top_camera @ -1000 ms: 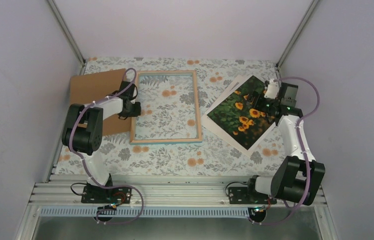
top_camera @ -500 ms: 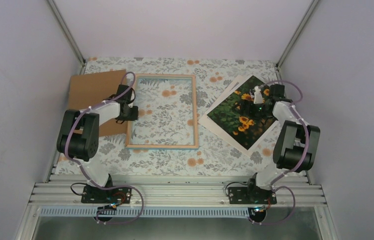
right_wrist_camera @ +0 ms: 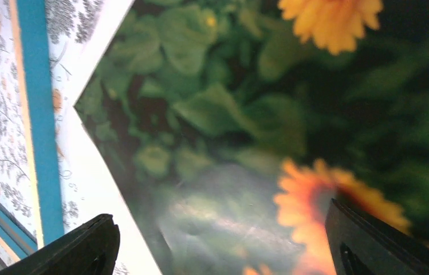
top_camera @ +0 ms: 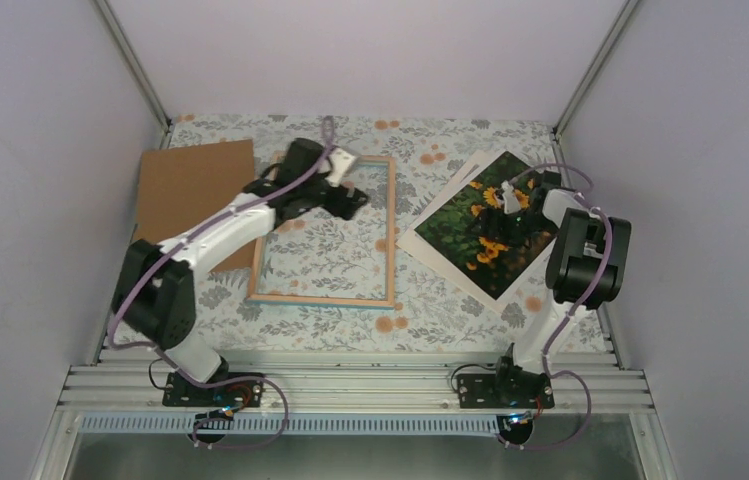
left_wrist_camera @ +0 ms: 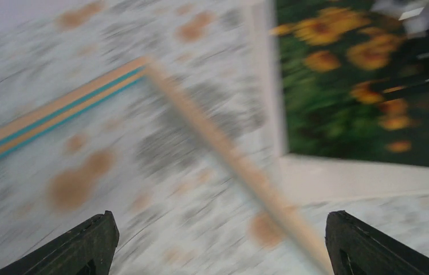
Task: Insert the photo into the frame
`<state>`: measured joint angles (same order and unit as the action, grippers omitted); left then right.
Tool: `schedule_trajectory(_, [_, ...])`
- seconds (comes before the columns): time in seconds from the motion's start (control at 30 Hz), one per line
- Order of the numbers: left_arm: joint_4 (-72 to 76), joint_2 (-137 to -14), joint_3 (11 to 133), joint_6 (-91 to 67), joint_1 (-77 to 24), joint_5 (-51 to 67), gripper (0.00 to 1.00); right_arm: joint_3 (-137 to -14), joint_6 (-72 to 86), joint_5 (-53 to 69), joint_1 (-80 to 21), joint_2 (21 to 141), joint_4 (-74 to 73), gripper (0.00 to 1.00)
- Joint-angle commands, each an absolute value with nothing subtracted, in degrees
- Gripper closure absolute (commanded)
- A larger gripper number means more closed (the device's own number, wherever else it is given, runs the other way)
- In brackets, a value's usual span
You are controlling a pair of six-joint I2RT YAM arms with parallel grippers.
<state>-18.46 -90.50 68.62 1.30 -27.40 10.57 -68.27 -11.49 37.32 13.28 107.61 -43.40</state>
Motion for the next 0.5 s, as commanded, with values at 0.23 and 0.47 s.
schedule_trajectory(0.23, [-10.41,-115.11,85.85,-17.09,-43.43,27.88,0.1,-68.22,-22.18,31.46,18.32,114.14,-49.82,0.16])
schedule_trajectory(0.47, [-16.95,-128.22,98.0,-21.43,-44.55,21.73,0.09,-67.22,-26.16,28.62,21.56,114.71,-50.84,0.17])
